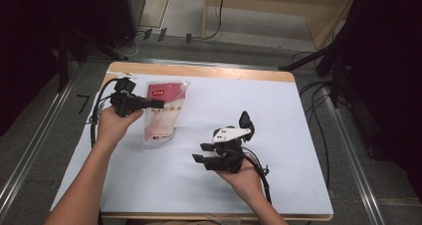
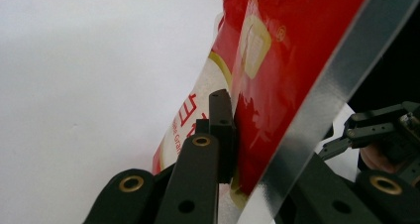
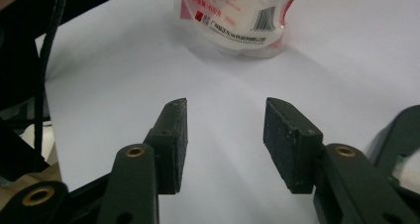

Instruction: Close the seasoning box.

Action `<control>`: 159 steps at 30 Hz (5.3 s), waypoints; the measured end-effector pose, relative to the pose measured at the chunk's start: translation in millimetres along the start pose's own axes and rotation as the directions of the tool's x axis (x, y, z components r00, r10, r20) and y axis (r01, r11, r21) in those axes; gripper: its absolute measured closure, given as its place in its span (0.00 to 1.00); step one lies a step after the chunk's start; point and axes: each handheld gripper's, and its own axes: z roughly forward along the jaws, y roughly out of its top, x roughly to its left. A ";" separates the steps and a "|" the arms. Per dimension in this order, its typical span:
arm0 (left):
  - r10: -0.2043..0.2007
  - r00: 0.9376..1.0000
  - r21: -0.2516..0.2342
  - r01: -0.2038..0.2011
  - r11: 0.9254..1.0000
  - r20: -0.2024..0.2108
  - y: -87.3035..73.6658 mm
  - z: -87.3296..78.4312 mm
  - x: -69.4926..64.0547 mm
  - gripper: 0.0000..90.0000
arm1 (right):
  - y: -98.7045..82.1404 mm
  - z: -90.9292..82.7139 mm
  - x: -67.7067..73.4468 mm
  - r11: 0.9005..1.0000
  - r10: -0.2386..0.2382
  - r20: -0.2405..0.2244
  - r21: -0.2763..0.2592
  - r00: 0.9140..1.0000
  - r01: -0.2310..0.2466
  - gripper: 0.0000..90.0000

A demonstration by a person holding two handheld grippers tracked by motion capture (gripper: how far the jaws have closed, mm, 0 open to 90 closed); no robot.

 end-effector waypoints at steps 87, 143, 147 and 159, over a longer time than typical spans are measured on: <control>0.129 0.986 -0.011 -0.131 0.991 -0.109 -70.9 -85.4 5.5 0.53 | -1.0 -64.1 -35.1 0.999 0.033 -0.025 0.022 0.999 -0.033 0.70; 0.093 0.975 0.037 -0.087 0.996 -0.203 -69.1 -51.7 16.8 0.54 | 11.6 -125.4 -94.3 0.982 0.183 0.133 -0.073 0.974 -0.174 1.00; 0.081 0.977 0.037 -0.075 0.996 -0.196 -68.8 -51.3 17.1 0.53 | 9.2 -119.8 -97.9 0.980 0.196 0.133 -0.070 0.971 -0.188 1.00; 0.079 0.979 0.032 -0.074 0.997 -0.187 -69.3 -51.8 17.9 0.50 | 7.2 -108.8 -100.8 0.977 0.209 0.121 -0.066 0.970 -0.202 1.00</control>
